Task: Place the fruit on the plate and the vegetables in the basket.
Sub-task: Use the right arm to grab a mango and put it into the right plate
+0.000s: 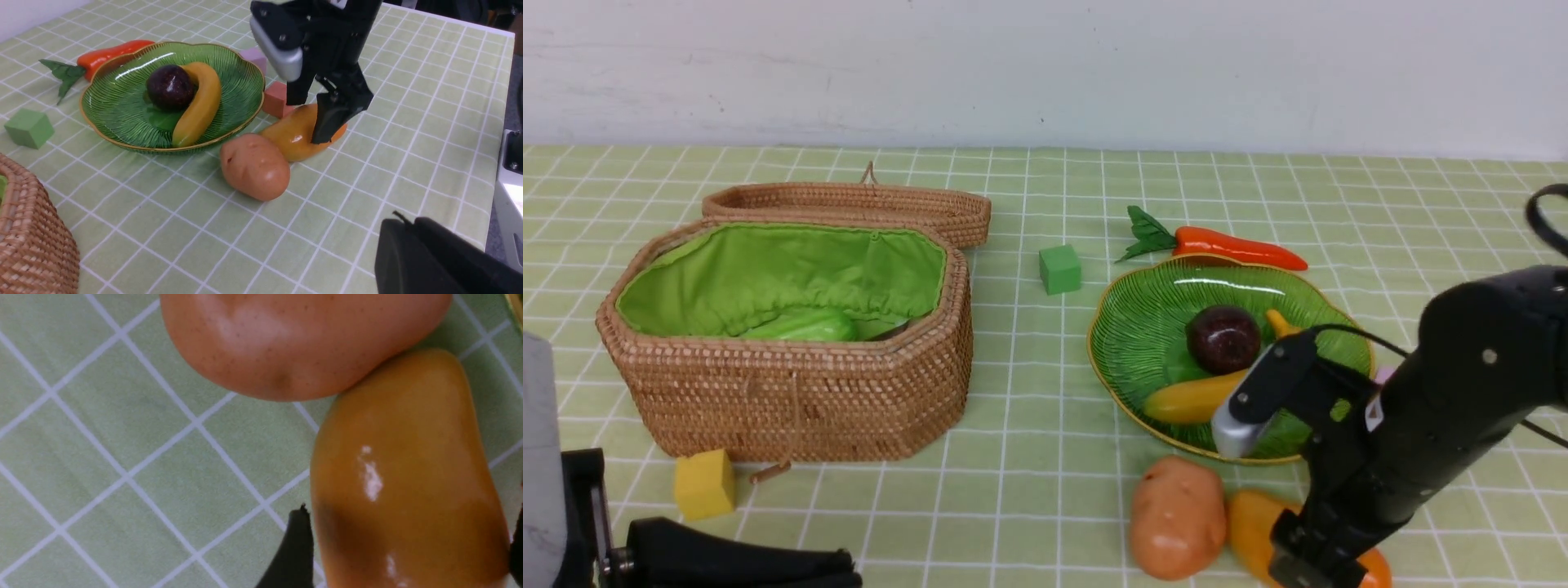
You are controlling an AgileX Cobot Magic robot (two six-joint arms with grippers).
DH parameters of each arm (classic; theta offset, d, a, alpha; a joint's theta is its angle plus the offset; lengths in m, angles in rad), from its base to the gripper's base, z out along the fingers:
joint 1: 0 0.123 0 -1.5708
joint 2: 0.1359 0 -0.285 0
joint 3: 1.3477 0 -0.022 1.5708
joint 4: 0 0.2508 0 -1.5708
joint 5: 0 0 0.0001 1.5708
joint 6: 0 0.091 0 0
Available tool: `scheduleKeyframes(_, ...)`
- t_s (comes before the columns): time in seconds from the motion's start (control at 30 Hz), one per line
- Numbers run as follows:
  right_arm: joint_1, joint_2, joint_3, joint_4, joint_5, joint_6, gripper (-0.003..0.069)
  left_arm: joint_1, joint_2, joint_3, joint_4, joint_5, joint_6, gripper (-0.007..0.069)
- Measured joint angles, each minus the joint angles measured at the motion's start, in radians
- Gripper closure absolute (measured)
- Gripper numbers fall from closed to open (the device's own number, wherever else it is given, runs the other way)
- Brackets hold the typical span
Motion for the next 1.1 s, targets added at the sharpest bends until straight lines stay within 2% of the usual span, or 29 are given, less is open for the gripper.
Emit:
scheduleKeyframes(0.17,0.0,0.037,0.0,-0.045,-0.001,-0.001,0.003,0.0,0.0,0.0,-0.003,0.0,0.0,0.0603)
scheduleKeyframes(0.8,0.0,0.086,-0.023,-0.032,0.03,-0.002,0.0057,0.0,0.0,0.0,-0.021,-0.001,0.0,0.0603)
scheduleKeyframes(1.1,0.003,0.064,-0.085,0.024,0.262,-0.002,0.0057,0.0,0.0,0.0,-0.024,0.0,0.0,0.0603)
